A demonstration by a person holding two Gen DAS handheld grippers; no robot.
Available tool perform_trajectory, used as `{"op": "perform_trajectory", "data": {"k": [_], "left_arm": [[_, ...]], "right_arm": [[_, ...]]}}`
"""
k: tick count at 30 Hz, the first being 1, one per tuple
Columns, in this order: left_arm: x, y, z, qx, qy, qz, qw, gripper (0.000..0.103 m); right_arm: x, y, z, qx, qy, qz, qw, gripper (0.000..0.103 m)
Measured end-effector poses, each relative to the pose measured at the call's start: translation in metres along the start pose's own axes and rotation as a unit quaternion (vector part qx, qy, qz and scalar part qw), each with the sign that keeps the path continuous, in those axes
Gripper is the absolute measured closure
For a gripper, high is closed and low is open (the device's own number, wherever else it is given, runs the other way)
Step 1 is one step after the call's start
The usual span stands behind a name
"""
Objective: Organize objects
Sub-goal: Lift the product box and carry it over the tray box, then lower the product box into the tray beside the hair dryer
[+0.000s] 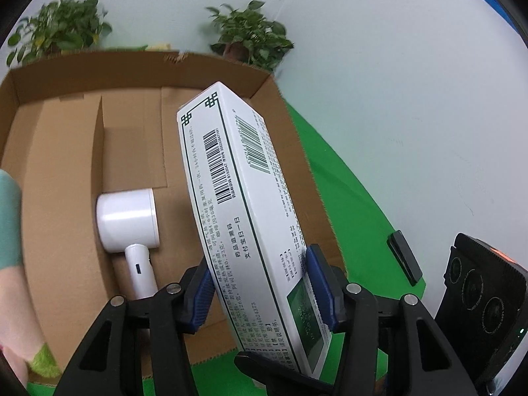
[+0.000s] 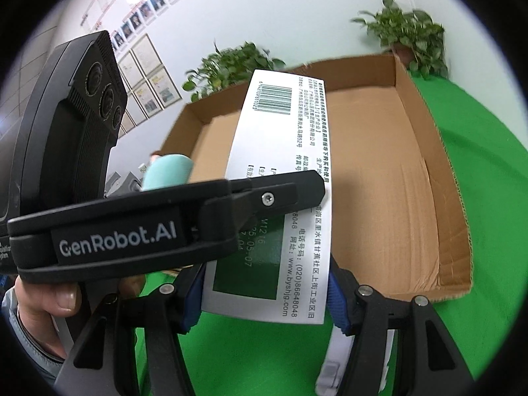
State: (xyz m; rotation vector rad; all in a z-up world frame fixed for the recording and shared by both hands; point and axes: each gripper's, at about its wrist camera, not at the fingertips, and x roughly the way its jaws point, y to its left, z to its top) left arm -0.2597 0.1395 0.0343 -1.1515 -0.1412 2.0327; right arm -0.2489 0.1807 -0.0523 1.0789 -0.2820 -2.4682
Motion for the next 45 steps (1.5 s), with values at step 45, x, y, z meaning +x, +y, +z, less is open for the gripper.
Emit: {"op": "perform_trajectory", "data": {"k": [45], "left_arm": [[0.041,0.031,-0.011,-0.012,0.073,0.135,0.9881,0.047]], "right_arm": [[0.064,-0.029,-0.005,0.025,0.109,-0.017,0.994,0.042]]}}
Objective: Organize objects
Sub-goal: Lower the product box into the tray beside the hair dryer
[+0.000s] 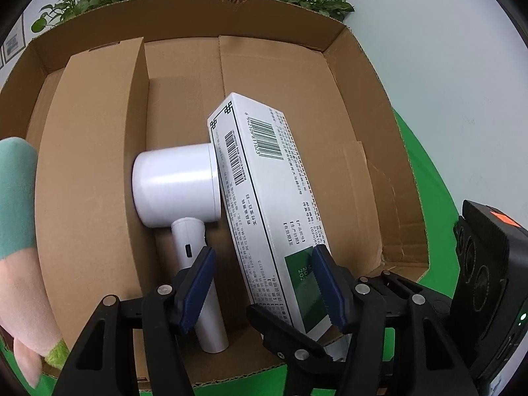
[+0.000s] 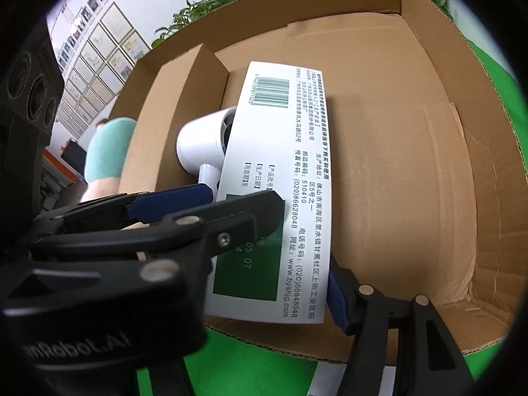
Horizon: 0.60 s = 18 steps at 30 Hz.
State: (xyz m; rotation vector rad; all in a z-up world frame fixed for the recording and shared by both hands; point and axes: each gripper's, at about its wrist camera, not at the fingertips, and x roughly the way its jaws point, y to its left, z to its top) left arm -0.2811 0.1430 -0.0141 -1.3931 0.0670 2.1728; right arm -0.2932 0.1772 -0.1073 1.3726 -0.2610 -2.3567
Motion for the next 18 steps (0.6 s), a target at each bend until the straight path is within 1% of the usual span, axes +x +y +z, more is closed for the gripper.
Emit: {"op": "perform_trajectory", "data": {"k": [4,7,10,14,18], "left_arm": [[0.0,0.003,-0.008,0.003,0.003,0.007,1.0,0.049],[-0.001,0.004,-0.01,-0.001,0.002,0.007,1.0,0.05],[-0.002,0.003,-0.01,0.003,0.004,0.016,0.9999,0.052],[-0.005,0.005,-0.013,-0.004,0.003,0.017,0.9998,0.052],[-0.007,0.007,-0.015,-0.006,0.004,0.016,0.9998,0.052]], "right_arm": [[0.007,-0.002,-0.003,0.002,0.017,-0.009,1.0,0.04],[0.006,0.0,-0.005,-0.006,0.02,-0.018,1.0,0.039],[0.002,0.0,-0.005,-0.006,0.022,-0.018,1.0,0.038],[0.003,0.002,-0.002,-0.006,0.016,-0.023,1.0,0.036],[-0.005,-0.003,0.0,-0.003,0.005,-0.021,1.0,0.036]]}}
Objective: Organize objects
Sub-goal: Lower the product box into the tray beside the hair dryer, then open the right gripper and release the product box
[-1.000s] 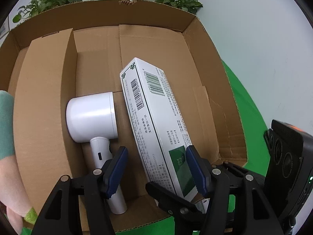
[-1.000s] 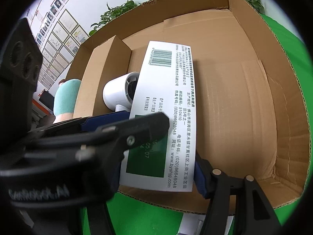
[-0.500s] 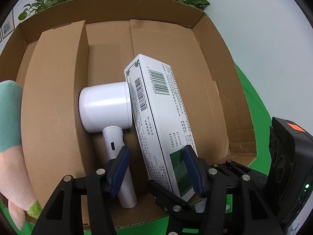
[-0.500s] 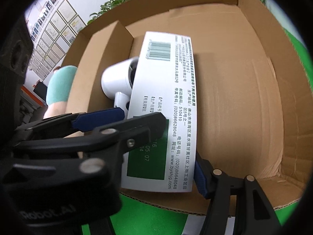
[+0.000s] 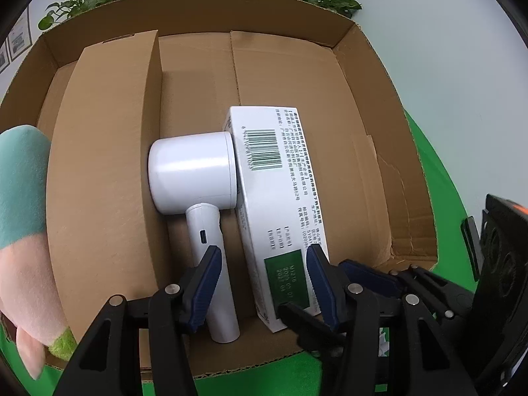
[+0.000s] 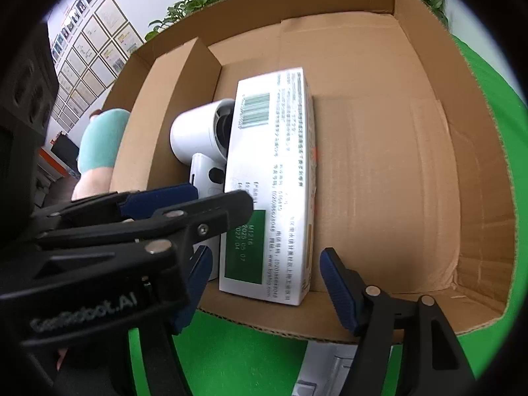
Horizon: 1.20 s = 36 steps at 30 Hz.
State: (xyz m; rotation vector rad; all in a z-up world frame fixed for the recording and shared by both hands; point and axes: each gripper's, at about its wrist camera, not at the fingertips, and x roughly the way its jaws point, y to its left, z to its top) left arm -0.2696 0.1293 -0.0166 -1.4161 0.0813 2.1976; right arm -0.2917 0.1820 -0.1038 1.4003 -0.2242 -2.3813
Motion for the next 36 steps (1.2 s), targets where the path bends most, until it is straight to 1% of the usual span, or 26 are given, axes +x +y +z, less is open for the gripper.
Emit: {"op": "perform_trajectory", "data": {"k": [3,5,9,11,12,14,16,18,21,28,30,33,36], "left_arm": [[0.005,0.0,0.005,-0.002,0.001,-0.001,1.0,0.052],[0.002,0.001,0.006,-0.005,-0.006,-0.004,1.0,0.052],[-0.008,0.005,0.009,-0.007,-0.018,-0.006,0.9998,0.052],[-0.015,0.007,0.01,-0.006,-0.025,-0.005,0.9997,0.052],[-0.018,0.008,0.011,-0.007,-0.03,-0.005,0.9995,0.052],[-0.026,0.01,0.013,-0.006,-0.042,-0.002,0.9991,0.052],[-0.032,0.01,0.013,-0.004,-0.05,0.0,0.9988,0.052],[-0.034,0.011,0.013,-0.003,-0.048,0.002,0.9988,0.052],[-0.034,0.014,0.013,-0.003,-0.047,0.004,0.9989,0.052],[-0.034,0.021,0.012,-0.013,-0.045,-0.001,0.9989,0.052],[-0.034,0.021,0.012,-0.012,-0.048,0.001,0.9988,0.052],[-0.035,0.023,0.012,-0.013,-0.05,0.002,0.9987,0.052],[-0.036,0.025,0.012,-0.013,-0.052,0.002,0.9985,0.052]], "right_arm": [[-0.006,-0.005,0.004,-0.002,-0.016,0.0,1.0,0.036],[-0.004,-0.01,0.01,0.005,-0.013,0.01,1.0,0.036],[0.0,-0.014,0.017,-0.002,-0.016,0.025,1.0,0.036],[0.002,-0.014,0.021,-0.007,-0.021,0.025,0.999,0.036],[-0.001,-0.007,0.021,-0.011,-0.023,0.024,0.999,0.036],[0.004,-0.005,0.026,-0.018,-0.021,0.023,0.999,0.04],[0.006,-0.004,0.026,-0.023,-0.015,0.023,0.999,0.048],[0.01,-0.003,0.027,-0.028,-0.009,0.028,0.999,0.055],[0.012,-0.002,0.024,-0.032,-0.01,0.022,0.999,0.058],[0.006,-0.005,0.027,-0.046,-0.015,0.012,0.999,0.059],[0.0,-0.01,0.032,-0.039,-0.022,0.015,0.999,0.059],[-0.008,-0.026,0.046,-0.012,-0.037,0.02,0.999,0.059],[-0.005,-0.034,0.06,-0.002,-0.039,0.02,0.999,0.059]]}}
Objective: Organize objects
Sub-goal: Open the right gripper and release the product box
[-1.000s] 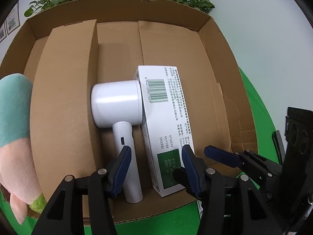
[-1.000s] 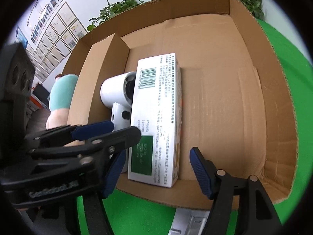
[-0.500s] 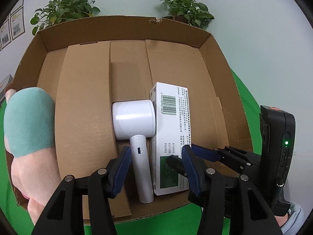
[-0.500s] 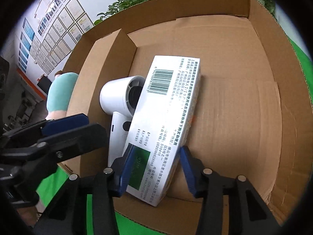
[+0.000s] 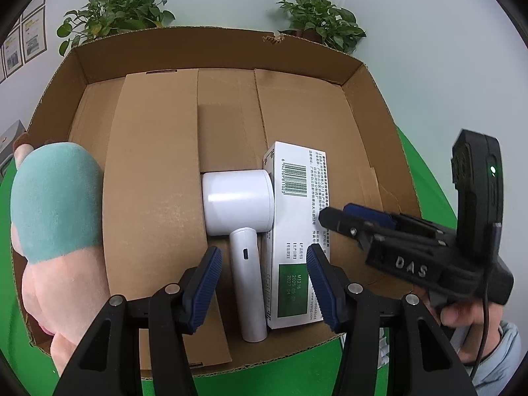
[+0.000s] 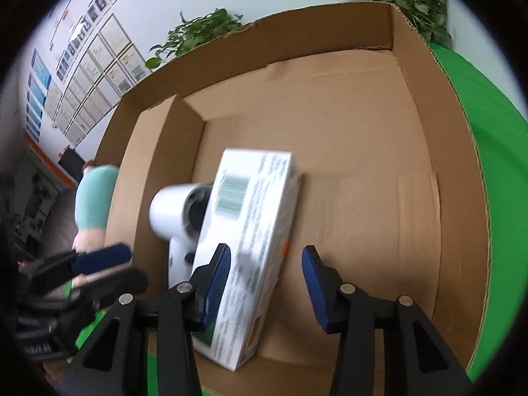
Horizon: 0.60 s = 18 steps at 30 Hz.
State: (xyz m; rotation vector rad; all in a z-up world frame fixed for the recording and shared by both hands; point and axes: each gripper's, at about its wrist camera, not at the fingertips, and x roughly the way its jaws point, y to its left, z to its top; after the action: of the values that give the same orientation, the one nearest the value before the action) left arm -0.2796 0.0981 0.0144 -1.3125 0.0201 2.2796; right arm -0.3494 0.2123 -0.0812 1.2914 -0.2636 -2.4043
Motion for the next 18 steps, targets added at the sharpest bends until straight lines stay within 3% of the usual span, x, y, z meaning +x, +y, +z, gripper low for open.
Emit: {"op": "perform_trajectory", "data": {"k": [6,12,18], "left_arm": [[0.004,0.002,0.002,0.003,0.001,0.002,1.0,0.052],[0.006,0.003,0.003,0.009,-0.003,0.0,1.0,0.052],[0.009,-0.002,0.001,0.011,-0.003,0.0,0.9999,0.051]], "right_arm": [[0.015,0.006,0.012,-0.022,0.007,0.016,1.0,0.068],[0.018,0.018,0.015,-0.068,0.005,0.003,0.998,0.068],[0.018,0.017,0.011,-0.062,0.015,0.002,0.998,0.065]]}}
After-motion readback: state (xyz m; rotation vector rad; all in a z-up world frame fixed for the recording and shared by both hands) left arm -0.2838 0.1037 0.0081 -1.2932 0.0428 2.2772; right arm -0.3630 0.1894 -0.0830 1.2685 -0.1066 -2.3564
